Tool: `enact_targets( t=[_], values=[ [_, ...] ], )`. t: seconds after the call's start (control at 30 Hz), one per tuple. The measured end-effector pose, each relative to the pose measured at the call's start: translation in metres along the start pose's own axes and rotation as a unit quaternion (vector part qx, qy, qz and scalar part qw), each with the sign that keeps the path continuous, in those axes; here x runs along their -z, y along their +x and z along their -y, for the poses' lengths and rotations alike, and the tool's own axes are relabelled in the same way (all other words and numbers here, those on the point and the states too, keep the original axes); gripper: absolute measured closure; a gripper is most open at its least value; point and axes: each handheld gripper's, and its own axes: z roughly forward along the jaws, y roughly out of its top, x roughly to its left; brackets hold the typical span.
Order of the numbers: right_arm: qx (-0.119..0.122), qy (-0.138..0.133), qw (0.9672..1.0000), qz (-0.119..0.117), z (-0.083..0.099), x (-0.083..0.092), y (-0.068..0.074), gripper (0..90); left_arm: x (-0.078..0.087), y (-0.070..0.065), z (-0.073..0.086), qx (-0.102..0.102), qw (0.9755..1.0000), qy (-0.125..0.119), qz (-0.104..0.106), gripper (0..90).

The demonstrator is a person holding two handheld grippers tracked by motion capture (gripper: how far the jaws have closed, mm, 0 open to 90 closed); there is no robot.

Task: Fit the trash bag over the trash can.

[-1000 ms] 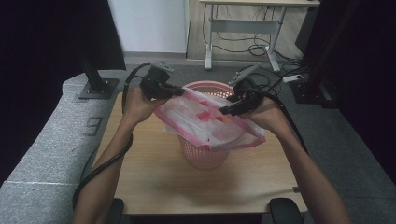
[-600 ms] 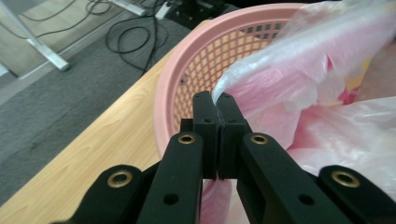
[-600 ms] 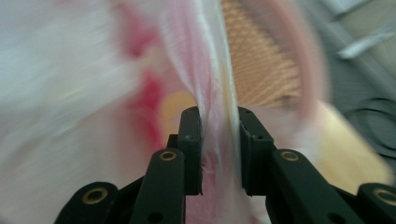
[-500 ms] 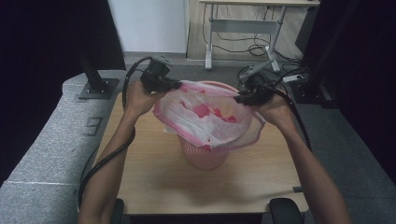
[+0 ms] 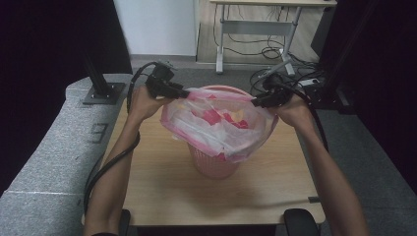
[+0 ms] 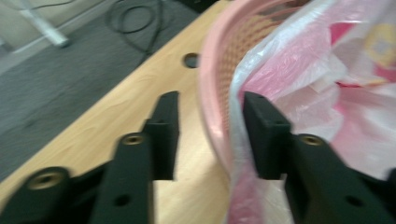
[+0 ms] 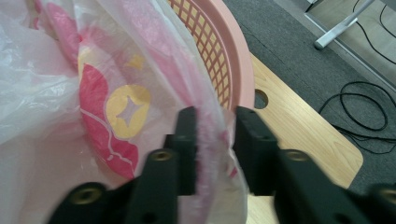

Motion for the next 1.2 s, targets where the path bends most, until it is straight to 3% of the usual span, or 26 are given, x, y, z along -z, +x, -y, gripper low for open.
enact_targets(
  t=[0.17,0.43,0.5,0.57,0.67,0.77,0.87,0.93,1.0,1.1,1.2],
  values=[
    [-0.007,-0.005,1.0,0.004,-0.001,0.001,-0.005,77.5,0.018,-0.008,0.0,-0.023,0.9995,-0.013,0.017,49.7],
    [-0.016,0.006,0.9996,0.022,-0.005,-0.011,-0.01,77.0,0.036,-0.01,0.006,-0.038,0.9976,-0.026,0.052,40.4],
    [-0.017,0.008,0.9996,0.02,-0.005,-0.012,-0.011,75.6,0.038,-0.01,0.01,-0.042,0.9974,-0.024,0.053,39.2],
    [-0.017,0.008,0.9996,0.019,-0.005,-0.012,-0.011,71.6,0.04,-0.01,0.014,-0.048,0.9976,-0.019,0.046,38.1],
    [-0.017,0.0,0.9998,0.01,-0.006,-0.008,-0.011,55.4,0.043,-0.01,0.016,-0.052,0.9975,-0.018,0.044,39.9],
    [-0.013,-0.007,0.9999,-0.004,-0.008,-0.003,-0.009,51.6,0.044,-0.01,0.015,-0.054,0.9982,-0.018,0.022,51.9],
    [-0.005,0.008,0.9996,-0.026,-0.009,-0.002,-0.007,69.5,0.039,-0.01,0.01,-0.037,0.999,-0.014,0.022,71.3],
    [0.003,0.024,0.9995,-0.018,-0.01,-0.006,-0.006,77.8,0.031,-0.012,0.007,-0.045,0.999,0.005,-0.004,83.2],
    [-0.001,0.023,0.9997,-0.009,-0.01,-0.01,-0.009,80.5,0.02,-0.013,0.003,-0.05,0.9978,0.026,-0.036,86.9],
    [-0.01,0.015,0.9998,0.002,-0.013,-0.018,-0.016,81.0,0.003,-0.009,-0.001,-0.044,0.9961,0.042,-0.065,87.9],
    [-0.019,0.008,0.9997,0.014,-0.014,-0.028,-0.024,80.5,-0.012,-0.004,-0.003,-0.038,0.9952,0.048,-0.077,88.0]
  ],
)
